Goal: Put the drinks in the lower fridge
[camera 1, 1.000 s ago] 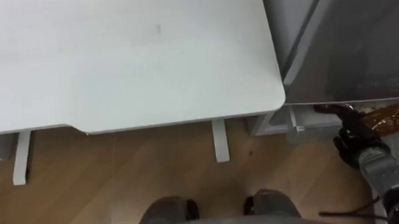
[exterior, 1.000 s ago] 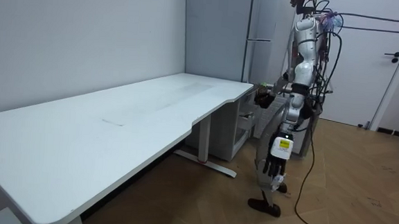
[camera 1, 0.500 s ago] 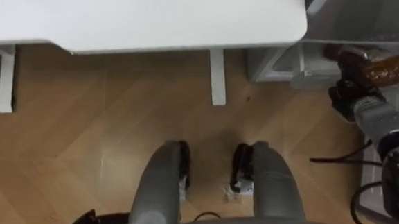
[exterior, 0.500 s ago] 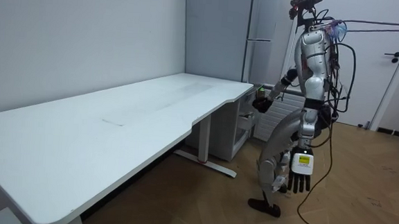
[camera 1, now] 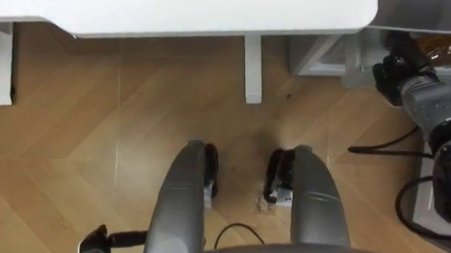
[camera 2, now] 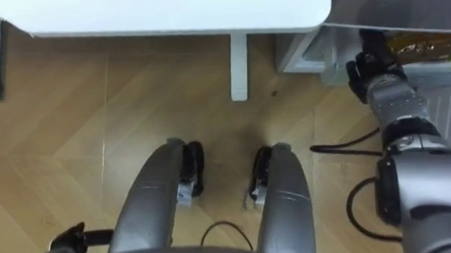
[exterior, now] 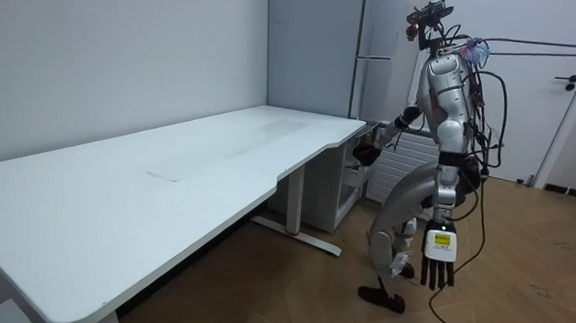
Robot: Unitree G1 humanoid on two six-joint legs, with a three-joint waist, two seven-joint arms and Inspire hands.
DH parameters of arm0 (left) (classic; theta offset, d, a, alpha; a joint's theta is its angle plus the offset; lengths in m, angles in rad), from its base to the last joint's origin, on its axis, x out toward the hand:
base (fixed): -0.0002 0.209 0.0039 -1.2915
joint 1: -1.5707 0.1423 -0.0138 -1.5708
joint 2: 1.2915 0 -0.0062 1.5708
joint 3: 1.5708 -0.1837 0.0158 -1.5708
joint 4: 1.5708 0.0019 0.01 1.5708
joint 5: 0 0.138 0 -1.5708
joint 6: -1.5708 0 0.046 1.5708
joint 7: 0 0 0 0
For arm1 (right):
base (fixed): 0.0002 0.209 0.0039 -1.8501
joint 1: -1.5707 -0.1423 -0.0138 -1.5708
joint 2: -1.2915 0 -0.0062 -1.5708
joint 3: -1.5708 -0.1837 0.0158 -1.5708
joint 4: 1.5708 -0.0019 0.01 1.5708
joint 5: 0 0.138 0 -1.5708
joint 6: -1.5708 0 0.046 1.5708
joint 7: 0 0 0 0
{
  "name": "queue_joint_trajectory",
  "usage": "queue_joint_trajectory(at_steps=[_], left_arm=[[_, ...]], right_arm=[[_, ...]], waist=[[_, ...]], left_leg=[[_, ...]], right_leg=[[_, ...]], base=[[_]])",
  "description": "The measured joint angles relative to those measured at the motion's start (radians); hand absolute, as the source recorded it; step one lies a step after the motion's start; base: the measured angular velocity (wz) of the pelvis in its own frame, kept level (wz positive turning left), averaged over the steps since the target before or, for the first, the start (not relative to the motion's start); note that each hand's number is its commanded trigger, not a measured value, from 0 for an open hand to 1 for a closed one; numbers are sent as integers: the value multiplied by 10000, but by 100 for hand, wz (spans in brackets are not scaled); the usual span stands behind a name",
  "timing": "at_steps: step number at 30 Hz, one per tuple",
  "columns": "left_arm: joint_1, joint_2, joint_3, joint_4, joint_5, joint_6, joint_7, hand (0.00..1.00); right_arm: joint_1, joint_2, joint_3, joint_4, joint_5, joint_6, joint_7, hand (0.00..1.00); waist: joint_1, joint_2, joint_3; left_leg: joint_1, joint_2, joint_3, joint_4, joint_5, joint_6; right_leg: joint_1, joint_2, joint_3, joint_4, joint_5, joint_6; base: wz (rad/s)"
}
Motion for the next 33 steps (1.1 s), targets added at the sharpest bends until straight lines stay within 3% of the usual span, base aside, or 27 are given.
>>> queue_joint_trajectory(at_steps=[3,10,11,12,15,21,33], left_arm=[[31,-3,-10,-191,-15,15,10,0],[52,31,-60,-347,-13,-282,216,0],[52,34,-61,-346,-11,-274,219,0],[53,34,-58,-335,-25,-271,219,0],[67,67,-58,-336,-47,-272,195,0],[154,214,-53,-352,-20,-354,111,0],[352,352,-56,-380,-2,-358,-116,0]], right_arm=[[-82,-155,48,-1,-149,4,-90,100],[-242,-420,560,-165,-189,134,-547,100],[-256,-433,560,-171,-189,135,-625,58],[-286,-462,560,-177,-189,140,-772,0],[-352,-484,561,-207,-189,143,-970,0],[-666,-798,1014,-333,-451,138,-1210,0],[-658,-922,1209,-380,-1077,210,-1275,0]], waist=[[-4,2,2],[-66,-5,1],[-66,-5,1],[-70,-7,2],[-90,-7,2],[-68,-12,5],[-80,-13,5]], left_leg=[[-269,-40,-12,292,-109,59],[-441,-95,-19,586,-275,145],[-441,-108,-12,604,-285,161],[-441,-134,11,642,-308,195],[-444,-171,22,666,-329,207],[-455,-94,20,760,-382,227],[-391,-85,45,751,-413,234]], right_leg=[[-264,-138,-50,346,-123,-113],[-386,-283,-91,570,-296,-35],[-387,-303,-88,597,-298,-35],[-399,-343,-62,662,-327,-10],[-409,-401,-56,696,-395,79],[-388,-325,-59,695,-380,58],[-339,-305,-32,670,-369,41]], base=[[6],[2],[3],[5],[1],[-3],[-1]])
